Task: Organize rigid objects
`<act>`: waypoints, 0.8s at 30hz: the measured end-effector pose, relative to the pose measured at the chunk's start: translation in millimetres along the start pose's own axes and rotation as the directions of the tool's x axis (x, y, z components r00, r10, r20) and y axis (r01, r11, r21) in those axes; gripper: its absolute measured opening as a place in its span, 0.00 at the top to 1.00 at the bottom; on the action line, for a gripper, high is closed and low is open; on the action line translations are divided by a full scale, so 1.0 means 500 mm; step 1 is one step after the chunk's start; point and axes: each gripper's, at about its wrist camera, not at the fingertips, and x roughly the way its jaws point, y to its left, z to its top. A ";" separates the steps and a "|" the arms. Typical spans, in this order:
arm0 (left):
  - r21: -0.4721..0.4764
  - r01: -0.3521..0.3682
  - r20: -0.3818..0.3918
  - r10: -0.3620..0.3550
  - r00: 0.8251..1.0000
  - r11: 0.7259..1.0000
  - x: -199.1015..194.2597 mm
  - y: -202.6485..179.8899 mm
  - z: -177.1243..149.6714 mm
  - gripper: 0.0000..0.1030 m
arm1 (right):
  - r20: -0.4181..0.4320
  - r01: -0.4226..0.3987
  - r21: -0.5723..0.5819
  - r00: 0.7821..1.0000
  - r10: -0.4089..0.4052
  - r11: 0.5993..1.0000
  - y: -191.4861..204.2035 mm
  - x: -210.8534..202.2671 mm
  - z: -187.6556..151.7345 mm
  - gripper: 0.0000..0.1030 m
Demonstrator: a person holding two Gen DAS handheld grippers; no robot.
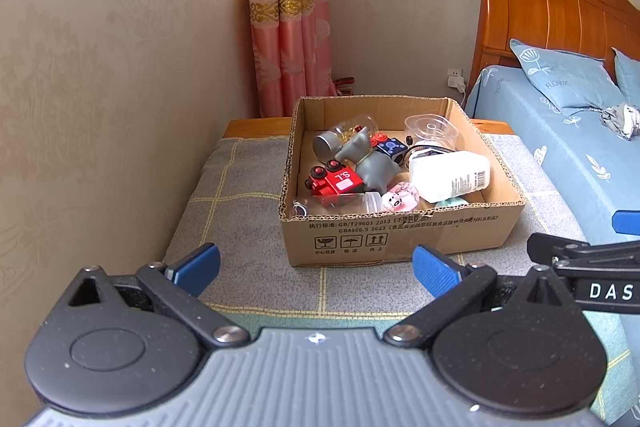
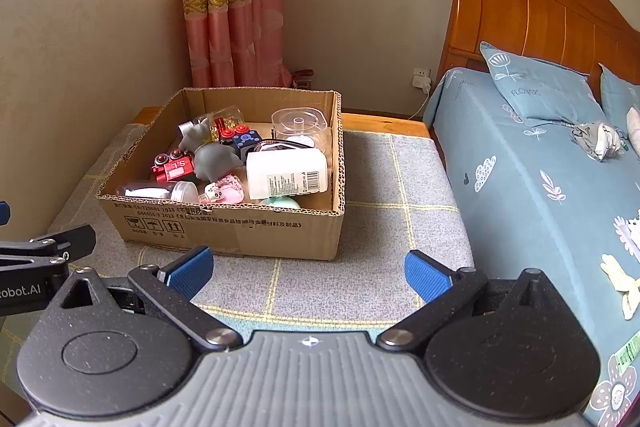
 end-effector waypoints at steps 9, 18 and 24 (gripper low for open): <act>0.005 -0.001 -0.006 0.001 1.000 1.000 -0.002 -0.004 -0.002 0.01 | -0.001 -0.003 -0.002 1.000 0.003 1.000 0.002 0.002 -0.001 0.00; 0.004 -0.001 -0.004 0.001 1.000 1.000 -0.004 -0.005 -0.002 0.01 | -0.002 -0.007 -0.003 1.000 0.007 1.000 0.002 0.002 -0.001 0.00; 0.009 0.003 -0.001 -0.003 1.000 1.000 -0.007 -0.005 -0.002 0.01 | -0.001 -0.001 -0.003 1.000 0.001 1.000 0.004 -0.003 -0.004 0.00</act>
